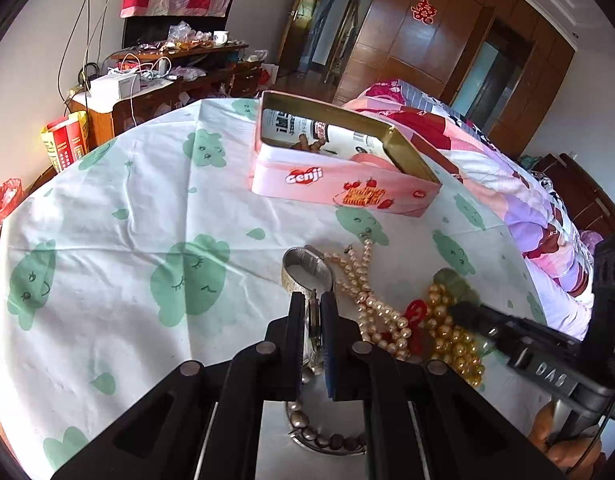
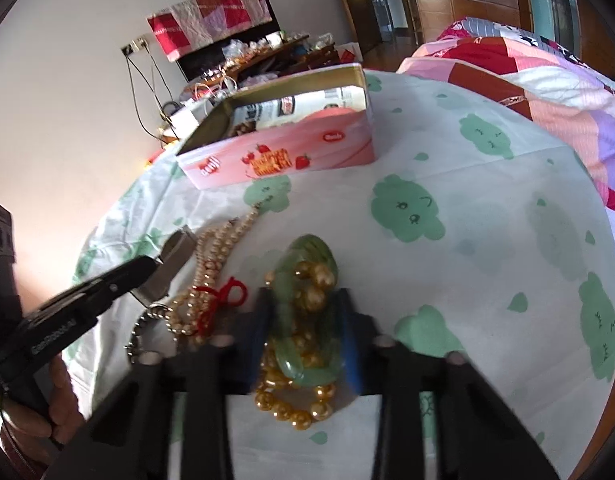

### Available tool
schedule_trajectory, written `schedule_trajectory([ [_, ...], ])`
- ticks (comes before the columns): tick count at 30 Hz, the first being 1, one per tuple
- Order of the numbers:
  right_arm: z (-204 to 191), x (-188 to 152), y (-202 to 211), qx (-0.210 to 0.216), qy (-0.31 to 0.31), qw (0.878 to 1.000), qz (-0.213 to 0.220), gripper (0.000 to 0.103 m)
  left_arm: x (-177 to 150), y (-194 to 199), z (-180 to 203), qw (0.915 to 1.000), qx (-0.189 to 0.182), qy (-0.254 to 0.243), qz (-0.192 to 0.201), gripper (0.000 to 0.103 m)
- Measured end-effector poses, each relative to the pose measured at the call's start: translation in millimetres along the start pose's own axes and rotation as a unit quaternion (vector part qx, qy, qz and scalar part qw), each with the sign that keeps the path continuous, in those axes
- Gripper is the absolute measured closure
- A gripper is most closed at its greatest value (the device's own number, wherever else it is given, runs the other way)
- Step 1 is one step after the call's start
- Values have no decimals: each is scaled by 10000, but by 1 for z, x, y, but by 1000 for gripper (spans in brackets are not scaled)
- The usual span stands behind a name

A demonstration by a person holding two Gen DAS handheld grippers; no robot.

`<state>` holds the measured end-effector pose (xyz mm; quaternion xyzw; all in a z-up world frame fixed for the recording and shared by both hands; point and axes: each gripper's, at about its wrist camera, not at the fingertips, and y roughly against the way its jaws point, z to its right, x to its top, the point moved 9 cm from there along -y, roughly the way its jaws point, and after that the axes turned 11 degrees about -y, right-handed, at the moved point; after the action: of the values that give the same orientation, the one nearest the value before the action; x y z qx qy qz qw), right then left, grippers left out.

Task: Organize jewelry
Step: 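Grasp the silver watch with left tool while right tool grasps green jade bangle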

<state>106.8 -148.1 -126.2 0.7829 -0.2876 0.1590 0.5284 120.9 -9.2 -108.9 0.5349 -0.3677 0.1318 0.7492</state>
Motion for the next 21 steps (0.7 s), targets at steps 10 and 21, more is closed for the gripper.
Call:
schedule_trajectory([
  [10, -18, 9, 19, 262, 110, 9984, 498, 89, -3, 1, 11, 9994, 16, -353, -47, 65],
  [21, -14, 30, 44, 492, -167, 9942, 943, 89, -12, -13, -3, 9990, 32, 44, -435, 90],
])
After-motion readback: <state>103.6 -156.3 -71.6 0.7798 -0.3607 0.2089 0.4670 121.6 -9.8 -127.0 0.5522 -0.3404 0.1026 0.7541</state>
